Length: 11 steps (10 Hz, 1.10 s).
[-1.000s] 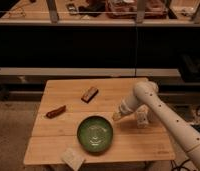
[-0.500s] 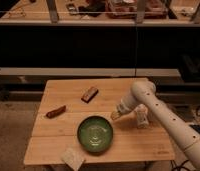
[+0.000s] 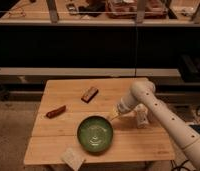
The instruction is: Pick up the ceramic bowl
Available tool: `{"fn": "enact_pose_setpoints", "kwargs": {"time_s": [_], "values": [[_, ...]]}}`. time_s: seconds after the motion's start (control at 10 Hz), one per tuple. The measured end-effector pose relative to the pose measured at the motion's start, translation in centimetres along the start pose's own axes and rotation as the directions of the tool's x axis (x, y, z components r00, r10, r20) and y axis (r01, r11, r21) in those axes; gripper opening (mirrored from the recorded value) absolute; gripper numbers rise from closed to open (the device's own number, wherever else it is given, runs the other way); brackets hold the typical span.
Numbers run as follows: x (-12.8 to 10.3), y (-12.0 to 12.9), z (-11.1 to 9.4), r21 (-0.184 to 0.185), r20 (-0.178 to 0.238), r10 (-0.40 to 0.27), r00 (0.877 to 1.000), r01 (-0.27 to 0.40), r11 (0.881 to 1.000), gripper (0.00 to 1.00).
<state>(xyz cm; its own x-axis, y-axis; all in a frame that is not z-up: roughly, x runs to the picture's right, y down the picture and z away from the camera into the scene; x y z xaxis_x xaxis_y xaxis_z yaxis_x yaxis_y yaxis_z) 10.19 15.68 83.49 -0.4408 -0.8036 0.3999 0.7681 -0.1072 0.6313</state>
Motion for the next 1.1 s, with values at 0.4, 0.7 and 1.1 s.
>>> {"fn": "enact_pose_setpoints", "kwargs": {"time_s": [0.4,0.7,1.1], "values": [[-0.3,-0.8,-0.1,0.03,0.001,-0.002,1.0,0.002,1.0,0.58],[-1.0,-1.2,0.4,0.034,0.017,-0.026,1.0,0.026,0.999,0.58],[-1.7,-1.9,1.9,0.051,0.044,-0.038,0.998,0.036,0.998,0.58]]}}
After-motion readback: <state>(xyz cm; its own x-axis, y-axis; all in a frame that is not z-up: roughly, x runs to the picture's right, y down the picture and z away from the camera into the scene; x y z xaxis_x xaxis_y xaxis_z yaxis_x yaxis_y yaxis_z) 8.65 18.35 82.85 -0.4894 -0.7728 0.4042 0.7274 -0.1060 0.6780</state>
